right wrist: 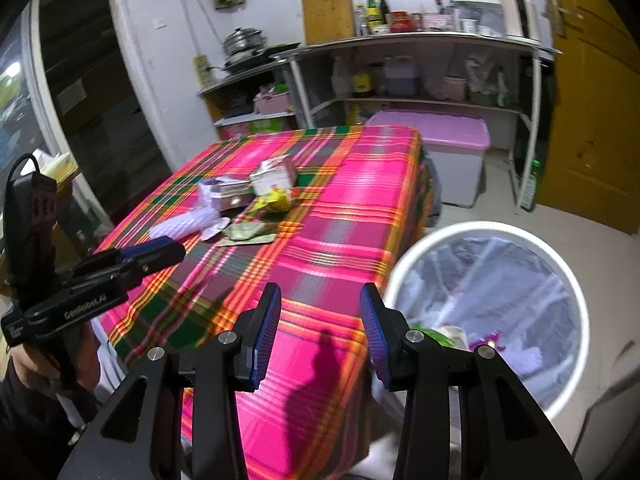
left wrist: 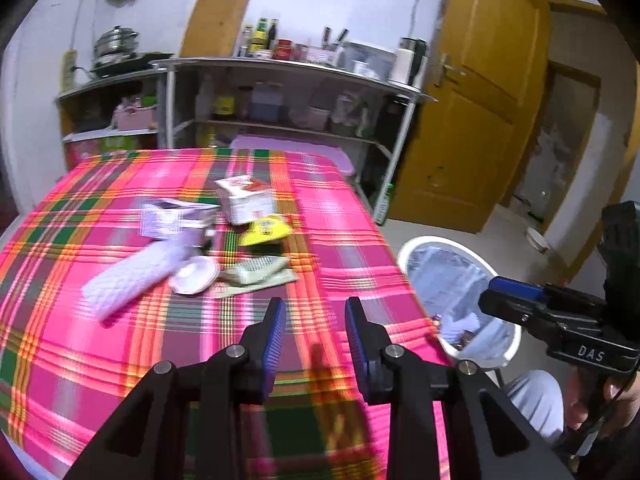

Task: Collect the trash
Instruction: 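Move both grippers back over the table, then grasp the white foam net sleeve with the left gripper while the right grasps the beige wrapper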

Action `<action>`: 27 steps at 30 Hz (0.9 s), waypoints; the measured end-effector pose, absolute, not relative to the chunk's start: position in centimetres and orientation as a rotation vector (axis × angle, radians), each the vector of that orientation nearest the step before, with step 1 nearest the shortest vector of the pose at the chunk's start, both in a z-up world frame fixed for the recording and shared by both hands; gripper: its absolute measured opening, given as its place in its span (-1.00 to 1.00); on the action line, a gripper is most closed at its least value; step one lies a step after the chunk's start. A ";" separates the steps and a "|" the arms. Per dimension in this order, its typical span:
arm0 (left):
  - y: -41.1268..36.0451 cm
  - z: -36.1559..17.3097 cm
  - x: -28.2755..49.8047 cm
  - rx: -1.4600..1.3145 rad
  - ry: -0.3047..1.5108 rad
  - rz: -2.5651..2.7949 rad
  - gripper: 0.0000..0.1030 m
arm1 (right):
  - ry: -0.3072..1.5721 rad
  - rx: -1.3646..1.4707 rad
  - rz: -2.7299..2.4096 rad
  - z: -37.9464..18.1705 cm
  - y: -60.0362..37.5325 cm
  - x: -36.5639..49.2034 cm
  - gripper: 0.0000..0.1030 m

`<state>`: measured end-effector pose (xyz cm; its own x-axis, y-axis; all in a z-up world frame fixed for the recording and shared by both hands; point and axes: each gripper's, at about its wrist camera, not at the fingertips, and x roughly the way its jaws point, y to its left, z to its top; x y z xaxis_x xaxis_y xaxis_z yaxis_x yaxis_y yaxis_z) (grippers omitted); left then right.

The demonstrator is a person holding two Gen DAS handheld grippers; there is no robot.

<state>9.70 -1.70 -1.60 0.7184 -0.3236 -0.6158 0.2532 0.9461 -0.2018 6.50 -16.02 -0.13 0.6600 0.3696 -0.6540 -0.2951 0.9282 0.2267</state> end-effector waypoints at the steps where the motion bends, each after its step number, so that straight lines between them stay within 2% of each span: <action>1: -1.1 -1.6 9.8 -0.107 0.698 -0.306 -0.41 | 0.764 0.098 0.387 -0.2 -15.5 6.7 -0.05; 8: 3.7 -1.8 11.1 -0.117 0.686 -0.208 -0.40 | 0.771 0.057 0.439 -0.6 -12.6 8.6 -0.03; 12: 5.9 -2.1 12.2 -0.102 0.690 -0.171 -0.18 | 0.776 0.035 0.461 -0.8 -11.3 9.8 -0.03; 16: 7.6 -2.6 13.5 -0.067 0.692 -0.133 -0.15 | 0.784 0.025 0.480 -1.0 -10.4 10.8 -0.02; 21: 9.2 -3.3 15.3 -0.042 0.704 -0.130 0.01 | 0.800 0.009 0.501 -1.6 -9.3 12.3 -0.01; 27: 10.0 -4.8 17.1 -0.015 0.749 -0.154 0.07 | 0.824 -0.021 0.531 -2.3 -7.6 14.2 0.08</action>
<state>17.09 9.99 -4.78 0.7214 -0.1446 -0.6773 0.1342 0.9886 -0.0681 14.23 -7.62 -2.32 0.5565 0.4417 -0.7037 -0.4578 0.8698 0.1838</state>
